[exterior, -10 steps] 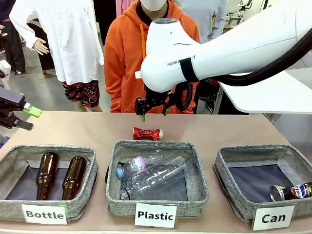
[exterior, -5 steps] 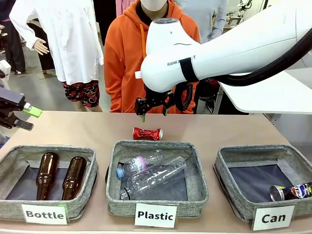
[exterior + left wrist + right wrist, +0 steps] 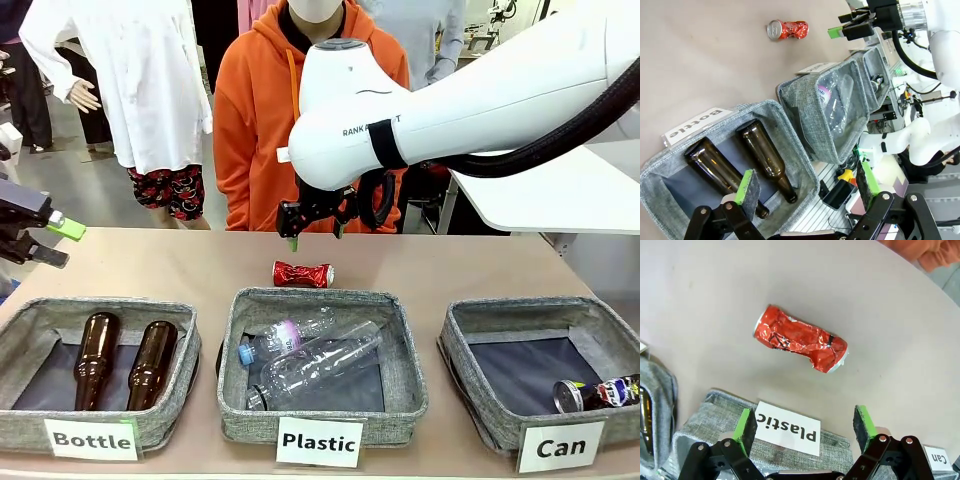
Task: Sort the can waste into the basket.
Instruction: Pick up the can waste from the table and place it in the right Fabric basket.
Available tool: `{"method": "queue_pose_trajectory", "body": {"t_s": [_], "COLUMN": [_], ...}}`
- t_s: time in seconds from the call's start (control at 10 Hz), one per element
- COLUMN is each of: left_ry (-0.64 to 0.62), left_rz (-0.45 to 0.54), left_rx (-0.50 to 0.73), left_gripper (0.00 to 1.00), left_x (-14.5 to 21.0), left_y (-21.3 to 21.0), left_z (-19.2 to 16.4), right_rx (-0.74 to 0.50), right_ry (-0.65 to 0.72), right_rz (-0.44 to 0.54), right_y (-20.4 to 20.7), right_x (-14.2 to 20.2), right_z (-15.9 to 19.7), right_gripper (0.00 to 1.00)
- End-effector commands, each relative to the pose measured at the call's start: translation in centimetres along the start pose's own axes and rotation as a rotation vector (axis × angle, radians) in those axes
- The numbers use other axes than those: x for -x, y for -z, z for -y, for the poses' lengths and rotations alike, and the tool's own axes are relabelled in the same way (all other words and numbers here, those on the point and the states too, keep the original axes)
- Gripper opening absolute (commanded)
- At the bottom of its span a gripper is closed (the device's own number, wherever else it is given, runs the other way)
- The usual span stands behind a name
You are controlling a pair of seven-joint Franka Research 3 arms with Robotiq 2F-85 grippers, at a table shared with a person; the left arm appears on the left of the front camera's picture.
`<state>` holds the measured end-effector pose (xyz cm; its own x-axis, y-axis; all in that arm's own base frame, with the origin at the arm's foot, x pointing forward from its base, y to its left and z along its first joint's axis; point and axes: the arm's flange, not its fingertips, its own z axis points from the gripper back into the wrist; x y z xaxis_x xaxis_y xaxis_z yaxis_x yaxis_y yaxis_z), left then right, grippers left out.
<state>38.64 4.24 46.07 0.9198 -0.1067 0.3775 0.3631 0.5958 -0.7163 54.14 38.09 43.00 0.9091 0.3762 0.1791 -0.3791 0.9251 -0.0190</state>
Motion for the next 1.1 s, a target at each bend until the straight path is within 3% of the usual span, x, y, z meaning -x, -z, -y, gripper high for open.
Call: {"method": "queue_pose_trajectory", "body": {"t_s": [0.0, 0.2, 0.4, 0.6, 1.0], "left_ry": [-0.008, -0.008, -0.008, -0.008, -0.008], "left_rz": [-0.009, -0.009, -0.009, -0.009, -0.009], "left_rx": [-0.003, -0.003, -0.003, -0.003, -0.003], "left_gripper": [1.0, 1.0, 1.0, 1.0, 1.0], "left_x": [0.0, 0.0, 0.0, 0.0, 0.0], "left_y": [-0.3, -0.3, -0.3, -0.3, -0.3], "left_z": [0.2, 0.2, 0.2, 0.2, 0.2], "right_rx": [-0.203, -0.239, -0.275, -0.212, -0.07], "right_ry": [-0.477, -0.54, -0.745, -0.903, -0.932], "right_rz": [0.085, 0.095, 0.07, 0.075, 0.054], "right_y": [0.4, 0.7, 1.6, 2.3, 4.6], "right_x": [-0.3, -0.3, -0.2, 0.0, -0.7], "right_z": [0.0, 0.0, 0.4, 0.4, 0.4], "right_gripper": [1.0, 1.0, 1.0, 1.0, 1.0]}}
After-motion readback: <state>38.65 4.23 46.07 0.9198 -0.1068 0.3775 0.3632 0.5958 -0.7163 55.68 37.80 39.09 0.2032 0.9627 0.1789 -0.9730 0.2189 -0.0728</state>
